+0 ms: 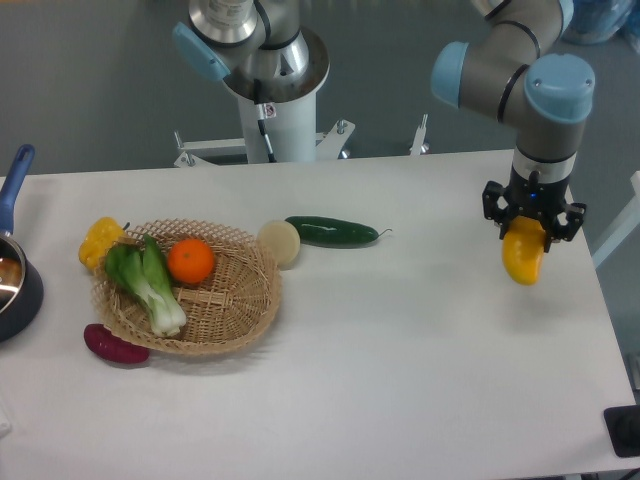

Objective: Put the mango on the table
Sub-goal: 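Lower the held yellow mango toward the table beside the basket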

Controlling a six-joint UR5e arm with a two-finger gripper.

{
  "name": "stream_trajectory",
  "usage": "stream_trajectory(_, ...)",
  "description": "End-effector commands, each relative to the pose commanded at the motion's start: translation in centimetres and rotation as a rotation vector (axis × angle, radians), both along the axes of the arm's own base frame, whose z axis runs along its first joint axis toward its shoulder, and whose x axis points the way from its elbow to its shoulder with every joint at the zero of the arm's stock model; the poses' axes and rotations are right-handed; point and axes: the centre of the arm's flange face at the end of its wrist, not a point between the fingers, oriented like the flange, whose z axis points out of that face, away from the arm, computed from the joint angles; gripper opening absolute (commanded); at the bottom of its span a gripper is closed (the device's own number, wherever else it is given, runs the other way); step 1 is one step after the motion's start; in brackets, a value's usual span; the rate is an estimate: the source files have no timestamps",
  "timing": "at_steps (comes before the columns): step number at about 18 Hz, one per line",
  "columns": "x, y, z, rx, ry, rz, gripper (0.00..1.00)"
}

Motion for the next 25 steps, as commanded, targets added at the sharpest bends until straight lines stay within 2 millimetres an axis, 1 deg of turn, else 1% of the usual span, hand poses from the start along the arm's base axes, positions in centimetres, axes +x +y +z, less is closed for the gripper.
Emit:
stream_trajectory(2,0.0,0.3,-0.4,-0.027,0.001,-0.001,0.33)
stream_trajectory(3,0.1,0.9,-0.9,-0.039,-0.003,-0.011,0.33)
stream_trajectory(5,0.2,1.6,-1.4,-0.044,-0.008,-0.026,0.34)
stream_trajectory(6,0.7,3.2,-1.3,-0.043,-0.004,-0.047,0.34)
stream_trajectory(7,1.7,7.0,-1.8,-0.045,0.001,-0.095,0.33)
stream_trajectory(8,0.8,7.6,-1.6,-0.043,0.011,-0.103,0.33)
stream_trajectory(9,0.0,8.2,-1.7,-0.043,0.015,-0.098,0.33)
stream_trajectory(10,0.0,8.7,-2.4,-0.047,0.007,-0.104,0.33)
stream_trajectory(12,0.9,9.7,-2.9,-0.049,-0.001,-0.118,0.34)
stream_trajectory(13,1.3,10.2,-3.2,-0.049,-0.004,-0.118,0.37)
stream_trajectory(18,3.4,12.6,-3.7,-0.038,-0.019,-0.073,0.39)
stream_trajectory(20,4.3,13.3,-4.3,-0.032,-0.031,-0.053,0.46)
stream_trajectory(23,5.8,14.7,-5.8,-0.032,-0.057,-0.011,0.58)
stream_trajectory(25,6.5,14.7,-6.5,-0.035,-0.072,0.004,0.61)
